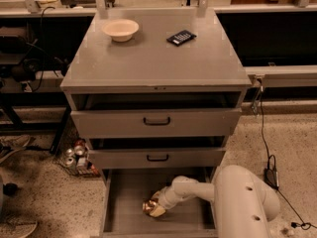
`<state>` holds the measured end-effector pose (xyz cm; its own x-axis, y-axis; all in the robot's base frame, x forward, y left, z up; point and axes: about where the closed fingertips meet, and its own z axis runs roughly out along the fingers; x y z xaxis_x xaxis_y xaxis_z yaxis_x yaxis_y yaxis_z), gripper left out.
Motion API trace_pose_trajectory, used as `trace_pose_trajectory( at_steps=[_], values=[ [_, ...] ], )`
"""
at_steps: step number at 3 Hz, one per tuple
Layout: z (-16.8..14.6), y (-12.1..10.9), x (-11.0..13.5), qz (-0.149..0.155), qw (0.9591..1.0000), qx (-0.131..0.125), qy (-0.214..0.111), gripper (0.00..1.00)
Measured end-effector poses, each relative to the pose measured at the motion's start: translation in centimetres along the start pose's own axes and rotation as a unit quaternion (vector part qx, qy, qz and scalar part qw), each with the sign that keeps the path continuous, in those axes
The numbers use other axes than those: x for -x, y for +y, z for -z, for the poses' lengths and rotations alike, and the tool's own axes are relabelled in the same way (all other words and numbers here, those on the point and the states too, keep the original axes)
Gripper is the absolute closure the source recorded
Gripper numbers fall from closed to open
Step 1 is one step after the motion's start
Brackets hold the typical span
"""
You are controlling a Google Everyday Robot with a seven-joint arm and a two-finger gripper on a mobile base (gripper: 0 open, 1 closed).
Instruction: Pick orange can from bottom drawer and place on counter
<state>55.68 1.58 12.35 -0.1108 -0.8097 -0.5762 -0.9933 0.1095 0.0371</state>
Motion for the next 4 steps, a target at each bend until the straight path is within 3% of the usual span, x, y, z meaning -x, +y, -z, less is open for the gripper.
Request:
trace_pose_trajectory(
  at_steps=[1,2,3,4],
  values=[
    [2.2,0.3,0.2,0.004,0.9998,-0.011,-0.017,0.72],
    [8.2,1.2,1.6,0.021,0.9968,-0.038,-0.067,0.95],
    [15.0,2.2,2.7,0.046,0.9893,-0.070,-0.120,1.00],
    [23.6,3.1,0.8,0.058,0.9786,-0.119,-0.158,1.00]
  ],
)
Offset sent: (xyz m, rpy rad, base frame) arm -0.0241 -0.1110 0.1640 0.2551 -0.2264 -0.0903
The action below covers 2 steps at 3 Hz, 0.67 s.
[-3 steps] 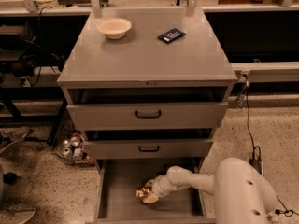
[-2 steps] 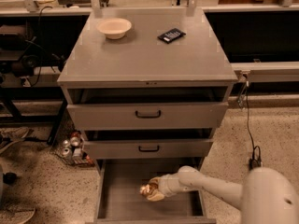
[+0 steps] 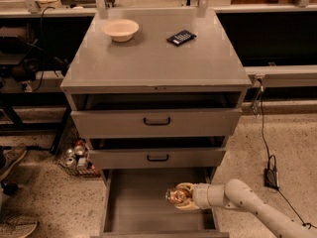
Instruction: Pick orange can from bottom drawer and place on counter
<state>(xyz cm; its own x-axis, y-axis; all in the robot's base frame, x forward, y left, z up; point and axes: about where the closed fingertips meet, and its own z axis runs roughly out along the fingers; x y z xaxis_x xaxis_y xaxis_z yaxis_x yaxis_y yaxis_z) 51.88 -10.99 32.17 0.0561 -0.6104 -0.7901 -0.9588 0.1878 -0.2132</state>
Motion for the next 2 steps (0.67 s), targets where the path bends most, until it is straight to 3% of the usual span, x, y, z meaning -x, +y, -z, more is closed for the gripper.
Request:
trace_pose_trajectory(
  at_steps=[1,2],
  values=[
    [0.0,0.0,0.0,0.000,1.0000,0.000,0.000,1.00],
    [4.1,-0.5,2.2,0.011,0.9993,-0.034,0.007,1.00]
  ],
)
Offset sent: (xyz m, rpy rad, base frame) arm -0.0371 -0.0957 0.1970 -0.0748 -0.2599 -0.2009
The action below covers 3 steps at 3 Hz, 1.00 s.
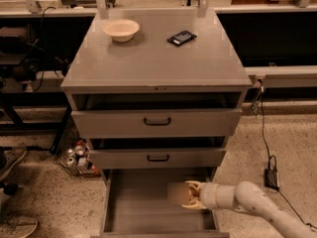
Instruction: Pick orange can from bottom drawer and place on counter
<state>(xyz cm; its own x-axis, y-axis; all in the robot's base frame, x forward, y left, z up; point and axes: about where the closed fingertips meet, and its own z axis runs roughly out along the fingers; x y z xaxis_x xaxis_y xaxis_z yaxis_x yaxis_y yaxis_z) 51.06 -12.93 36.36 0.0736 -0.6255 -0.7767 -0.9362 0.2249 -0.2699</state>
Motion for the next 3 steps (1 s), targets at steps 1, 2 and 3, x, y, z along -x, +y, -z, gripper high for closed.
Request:
trace_pose_trajectory(
  at_steps=[1,2,3],
  values=[
    [8.5,-1.5,4.9,0.026,0.9962,-0.079,0.025,1.00],
    [16.3,-1.8,11.4,0.071,0.9867,-0.136,0.053,1.00],
    [20.2,-2.6,13.2,0.090,0.9796,-0.163,0.077,1.00]
  ],
)
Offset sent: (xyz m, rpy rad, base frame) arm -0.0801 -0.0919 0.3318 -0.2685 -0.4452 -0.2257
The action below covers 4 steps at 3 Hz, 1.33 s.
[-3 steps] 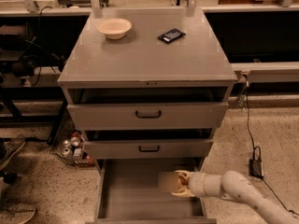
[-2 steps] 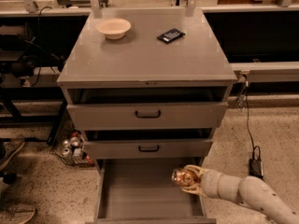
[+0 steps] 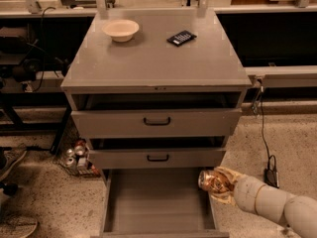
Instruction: Pick orange can from bottom drawer and place on counter
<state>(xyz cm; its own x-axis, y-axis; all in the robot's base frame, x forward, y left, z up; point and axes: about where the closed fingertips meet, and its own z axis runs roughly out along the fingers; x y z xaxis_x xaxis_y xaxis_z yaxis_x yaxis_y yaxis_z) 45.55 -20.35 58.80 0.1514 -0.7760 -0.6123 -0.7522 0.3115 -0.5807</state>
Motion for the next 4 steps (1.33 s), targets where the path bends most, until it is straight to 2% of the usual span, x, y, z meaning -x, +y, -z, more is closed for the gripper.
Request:
trace_pose_trajectory(
  at_steps=[1,2,3,4],
  values=[
    [-0.1,0.1,0.0,0.000,1.0000,0.001,0.000,1.00],
    [0.9,-1.5,1.1,0.004,0.9999,-0.006,-0.009,1.00],
    [3.9,-5.8,4.6,0.026,0.9994,-0.019,-0.010,1.00],
    [7.0,-10.3,8.2,0.045,0.9987,-0.022,0.007,1.00]
  ],
)
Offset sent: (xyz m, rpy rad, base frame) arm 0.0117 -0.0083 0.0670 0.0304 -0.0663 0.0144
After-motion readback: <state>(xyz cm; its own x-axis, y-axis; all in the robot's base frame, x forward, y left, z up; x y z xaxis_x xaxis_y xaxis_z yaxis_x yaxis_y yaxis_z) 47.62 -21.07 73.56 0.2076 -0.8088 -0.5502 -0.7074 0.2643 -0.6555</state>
